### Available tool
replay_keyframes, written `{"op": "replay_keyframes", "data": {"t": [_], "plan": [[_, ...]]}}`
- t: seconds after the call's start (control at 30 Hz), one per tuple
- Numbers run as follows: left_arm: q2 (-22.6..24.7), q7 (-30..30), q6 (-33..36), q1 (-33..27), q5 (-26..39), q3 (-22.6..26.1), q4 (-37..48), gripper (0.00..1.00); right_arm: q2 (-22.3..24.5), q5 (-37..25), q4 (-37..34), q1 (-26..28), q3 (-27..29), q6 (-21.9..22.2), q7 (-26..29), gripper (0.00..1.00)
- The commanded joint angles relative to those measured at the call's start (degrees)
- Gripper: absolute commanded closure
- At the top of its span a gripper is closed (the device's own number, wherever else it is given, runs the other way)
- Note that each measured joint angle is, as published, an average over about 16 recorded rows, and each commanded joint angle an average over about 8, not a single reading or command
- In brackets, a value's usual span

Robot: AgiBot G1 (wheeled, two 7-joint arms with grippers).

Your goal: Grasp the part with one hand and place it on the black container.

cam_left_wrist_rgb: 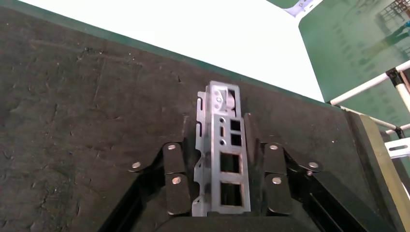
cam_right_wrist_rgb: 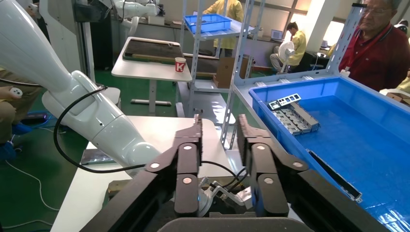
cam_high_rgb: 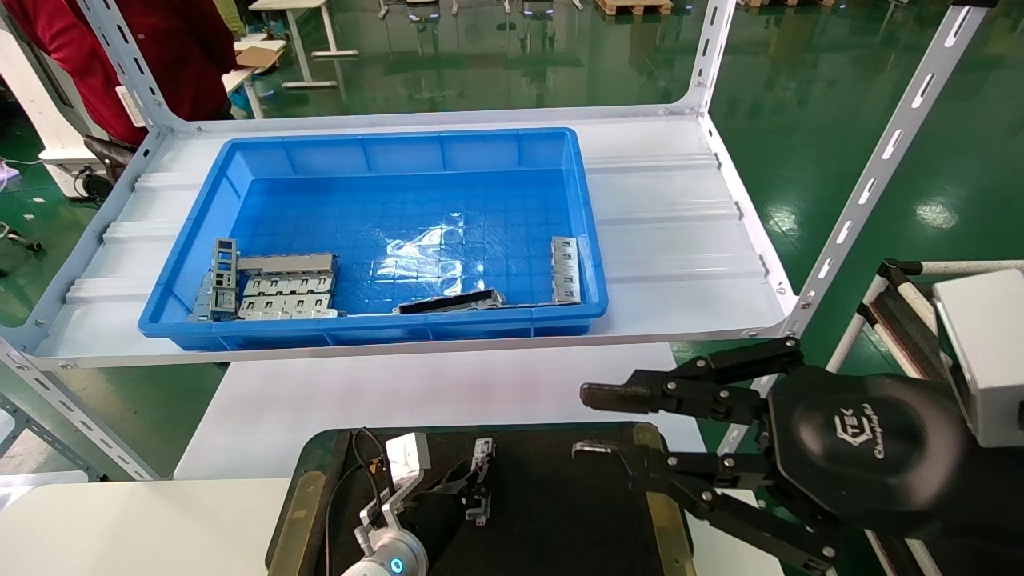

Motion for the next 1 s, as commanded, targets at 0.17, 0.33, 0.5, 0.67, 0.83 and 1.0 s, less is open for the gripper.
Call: {"op": "replay_keyframes", "data": {"t": [0.17, 0.33, 0.5, 0.67, 0.83, 1.0], "plan": [[-0.2, 1.5, -1.9, -0.9, -4.1, 2.9, -0.8, 0.0, 0.0, 0.0, 0.0, 0.0, 0.0, 0.0, 0.0, 0.0], [-0.7, 3.2, -3.5, -1.4, -7.9, 5.0, -2.4, 0.0, 0.0, 0.0, 0.0, 0.0, 0.0, 0.0, 0.0, 0.0], [-1.7, 5.3, -5.4, -1.9, -11.6, 6.9, -5.2, 0.0, 0.0, 0.0, 0.0, 0.0, 0.0, 0.0, 0.0, 0.0], [-3.9, 7.8, -7.5, -2.3, -15.2, 8.7, -9.7, 0.0, 0.0, 0.0, 0.0, 0.0, 0.0, 0.0, 0.0, 0.0], [-8.8, 10.7, -8.6, -2.9, -17.9, 10.7, -17.5, 0.0, 0.0, 0.0, 0.0, 0.0, 0.0, 0.0, 0.0, 0.0], [-16.1, 13.8, -8.2, -3.3, -18.7, 12.9, -27.4, 0.0, 0.0, 0.0, 0.0, 0.0, 0.0, 0.0, 0.0, 0.0]]}}
